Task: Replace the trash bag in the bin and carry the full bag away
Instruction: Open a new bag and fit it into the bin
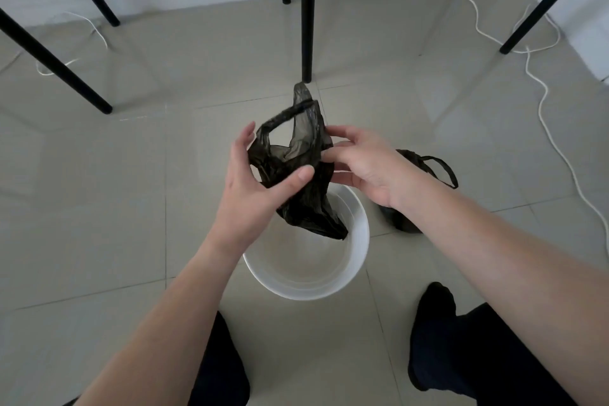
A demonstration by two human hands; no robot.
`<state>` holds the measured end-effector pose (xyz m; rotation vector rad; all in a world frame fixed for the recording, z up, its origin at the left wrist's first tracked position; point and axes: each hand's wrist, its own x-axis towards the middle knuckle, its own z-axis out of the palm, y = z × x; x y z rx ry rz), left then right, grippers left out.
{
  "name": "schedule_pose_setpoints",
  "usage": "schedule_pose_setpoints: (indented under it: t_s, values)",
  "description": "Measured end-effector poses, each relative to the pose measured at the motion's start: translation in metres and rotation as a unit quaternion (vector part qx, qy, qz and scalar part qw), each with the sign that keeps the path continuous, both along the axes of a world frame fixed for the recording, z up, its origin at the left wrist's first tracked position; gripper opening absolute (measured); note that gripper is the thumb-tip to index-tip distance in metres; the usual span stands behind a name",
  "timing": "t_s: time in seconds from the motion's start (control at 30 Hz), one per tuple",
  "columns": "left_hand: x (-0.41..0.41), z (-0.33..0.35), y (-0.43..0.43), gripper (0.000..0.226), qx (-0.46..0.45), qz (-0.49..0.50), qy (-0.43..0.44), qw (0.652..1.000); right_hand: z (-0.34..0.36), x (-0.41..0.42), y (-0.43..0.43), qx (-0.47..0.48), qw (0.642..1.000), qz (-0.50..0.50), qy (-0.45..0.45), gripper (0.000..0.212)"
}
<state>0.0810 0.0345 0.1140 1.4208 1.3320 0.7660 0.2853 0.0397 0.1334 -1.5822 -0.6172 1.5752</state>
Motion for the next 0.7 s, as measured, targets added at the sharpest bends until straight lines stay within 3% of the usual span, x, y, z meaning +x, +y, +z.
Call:
schedule_pose_setpoints:
  t_s: [0.07, 0.13, 0.27, 0.33, 0.37, 0.47, 0.57, 0.7]
  values:
    - [0.005, -0.003, -0.002, 0.116, 0.039, 0.022, 0.051, 0.998, -0.001, 0.000, 0.000, 0.005, 1.000, 0.005, -0.007, 0.056]
    - [0.008, -0.002, -0.001, 0.111, 0.065, 0.054, 0.072, 0.994, -0.003, 0.002, 0.000, 0.014, 1.000, 0.006, -0.008, 0.058]
    - [-0.002, -0.002, 0.014, 0.044, 0.074, 0.129, 0.104, 0.983, -0.006, 0.010, 0.000, 0.035, 0.998, 0.044, -0.041, 0.047]
    - [-0.012, -0.001, 0.022, 0.016, 0.032, 0.155, 0.060, 0.986, -0.006, 0.015, 0.001, 0.045, 0.994, 0.073, -0.074, 0.039]
    - [-0.016, 0.001, 0.025, 0.012, 0.009, 0.168, 0.029, 0.985, -0.007, 0.018, 0.002, 0.050, 0.991, 0.083, -0.092, 0.037]
    - [-0.028, 0.005, 0.030, 0.018, -0.044, 0.192, -0.031, 0.980, -0.006, 0.025, 0.003, 0.068, 0.971, 0.118, -0.197, 0.031]
    - [-0.037, 0.009, 0.034, 0.022, -0.055, 0.195, -0.063, 0.977, -0.003, 0.033, 0.004, 0.081, 0.915, 0.195, -0.343, 0.024]
    - [-0.036, 0.023, 0.028, 0.032, -0.040, 0.141, -0.101, 0.984, -0.004, 0.044, 0.003, 0.048, 0.905, 0.211, -0.367, 0.015]
